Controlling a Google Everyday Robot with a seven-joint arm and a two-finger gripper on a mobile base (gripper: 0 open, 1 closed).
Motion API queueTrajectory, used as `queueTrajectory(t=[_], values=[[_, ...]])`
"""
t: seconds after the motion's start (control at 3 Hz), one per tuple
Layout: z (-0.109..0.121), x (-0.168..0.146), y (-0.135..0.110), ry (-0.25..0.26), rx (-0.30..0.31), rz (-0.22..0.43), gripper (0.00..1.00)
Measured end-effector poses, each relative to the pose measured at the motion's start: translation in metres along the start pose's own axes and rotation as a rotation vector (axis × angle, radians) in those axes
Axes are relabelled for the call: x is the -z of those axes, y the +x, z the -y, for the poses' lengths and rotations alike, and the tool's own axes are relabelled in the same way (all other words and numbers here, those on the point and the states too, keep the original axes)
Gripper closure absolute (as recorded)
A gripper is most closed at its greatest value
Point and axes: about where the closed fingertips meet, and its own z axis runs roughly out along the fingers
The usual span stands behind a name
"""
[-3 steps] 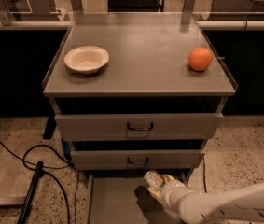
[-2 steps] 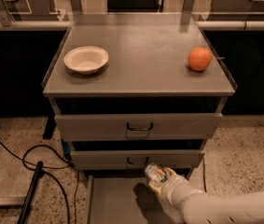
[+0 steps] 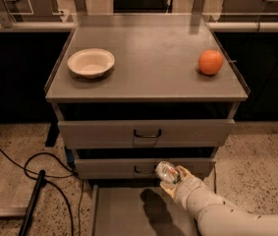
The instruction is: Pick 7up can from bottom drawer and place on counter
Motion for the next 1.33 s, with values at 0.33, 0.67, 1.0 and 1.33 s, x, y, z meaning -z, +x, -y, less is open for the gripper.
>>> queueTrajectory(t=[0.33, 0.67, 1.0, 1.33], values=[[0.013, 0.014, -0.016, 0.024, 0.017, 0.017, 1.00], [0.038, 0.042, -0.046, 0.077, 0.061, 0.056, 1.00], [0.072, 0.079, -0.086, 0.160, 0.126, 0.100, 1.00], [0.075, 0.080, -0.089, 0.170, 0.121, 0.105, 1.00]])
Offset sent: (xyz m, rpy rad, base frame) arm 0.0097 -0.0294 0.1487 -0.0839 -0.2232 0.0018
